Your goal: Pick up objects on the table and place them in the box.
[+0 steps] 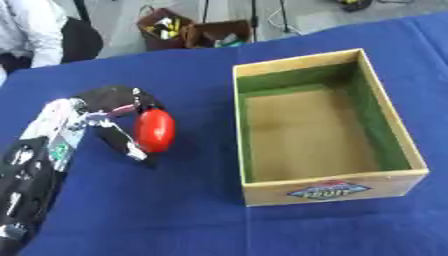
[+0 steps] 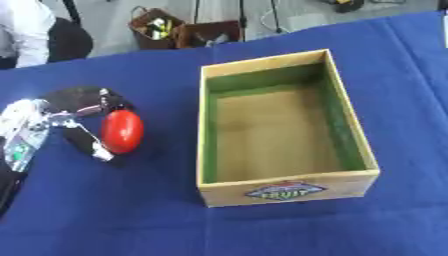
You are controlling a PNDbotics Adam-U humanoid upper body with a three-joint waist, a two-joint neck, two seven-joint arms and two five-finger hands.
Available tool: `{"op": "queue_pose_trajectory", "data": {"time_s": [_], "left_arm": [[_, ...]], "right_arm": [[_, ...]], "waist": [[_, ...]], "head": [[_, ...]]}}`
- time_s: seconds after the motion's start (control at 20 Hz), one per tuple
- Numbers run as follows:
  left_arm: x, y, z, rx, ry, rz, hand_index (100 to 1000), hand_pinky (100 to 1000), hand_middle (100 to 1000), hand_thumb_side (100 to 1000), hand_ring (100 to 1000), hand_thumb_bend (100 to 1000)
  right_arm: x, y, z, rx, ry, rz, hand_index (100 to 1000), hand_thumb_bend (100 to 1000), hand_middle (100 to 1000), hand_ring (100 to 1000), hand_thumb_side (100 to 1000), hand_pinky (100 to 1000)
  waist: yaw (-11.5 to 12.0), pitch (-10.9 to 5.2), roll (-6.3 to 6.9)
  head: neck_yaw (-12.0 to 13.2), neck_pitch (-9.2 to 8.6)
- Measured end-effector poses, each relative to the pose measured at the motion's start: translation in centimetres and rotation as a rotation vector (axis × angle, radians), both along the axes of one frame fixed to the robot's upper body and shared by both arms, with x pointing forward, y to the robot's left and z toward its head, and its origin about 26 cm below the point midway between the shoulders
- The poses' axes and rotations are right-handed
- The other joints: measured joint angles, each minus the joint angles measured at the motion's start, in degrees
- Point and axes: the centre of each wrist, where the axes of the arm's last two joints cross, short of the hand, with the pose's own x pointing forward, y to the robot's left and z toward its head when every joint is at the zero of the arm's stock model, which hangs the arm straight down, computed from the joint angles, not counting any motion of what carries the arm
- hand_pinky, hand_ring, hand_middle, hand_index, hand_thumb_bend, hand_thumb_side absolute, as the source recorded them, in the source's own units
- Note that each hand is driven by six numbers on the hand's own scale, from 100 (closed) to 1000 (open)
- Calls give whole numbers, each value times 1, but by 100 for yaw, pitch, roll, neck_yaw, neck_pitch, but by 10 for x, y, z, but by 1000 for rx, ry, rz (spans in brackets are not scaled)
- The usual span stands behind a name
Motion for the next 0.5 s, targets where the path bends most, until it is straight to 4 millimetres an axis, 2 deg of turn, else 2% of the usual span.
{"op": "queue_pose_trajectory", "data": {"time_s": [0.2, 0.25, 0.5], "left_arm": [[-1, 0, -2, -19, 0, 1, 762, 485, 489, 681, 513, 870], [-1, 0, -1, -23, -4, 0, 733, 473, 469, 696, 494, 842], [-2, -1, -2, -42, -20, -11, 661, 452, 430, 707, 462, 818]], "right_arm": [[0, 0, 0, -1, 1, 0, 687, 100, 549, 935, 615, 922], [0, 0, 0, -1, 2, 0, 688, 100, 549, 935, 615, 921], [0, 0, 0, 0, 6, -3, 688, 100, 548, 937, 607, 925]], "waist": [[13, 0, 0], [14, 0, 0], [23, 0, 0]], "head": [[-3, 0], [-4, 0], [-11, 1]]}}
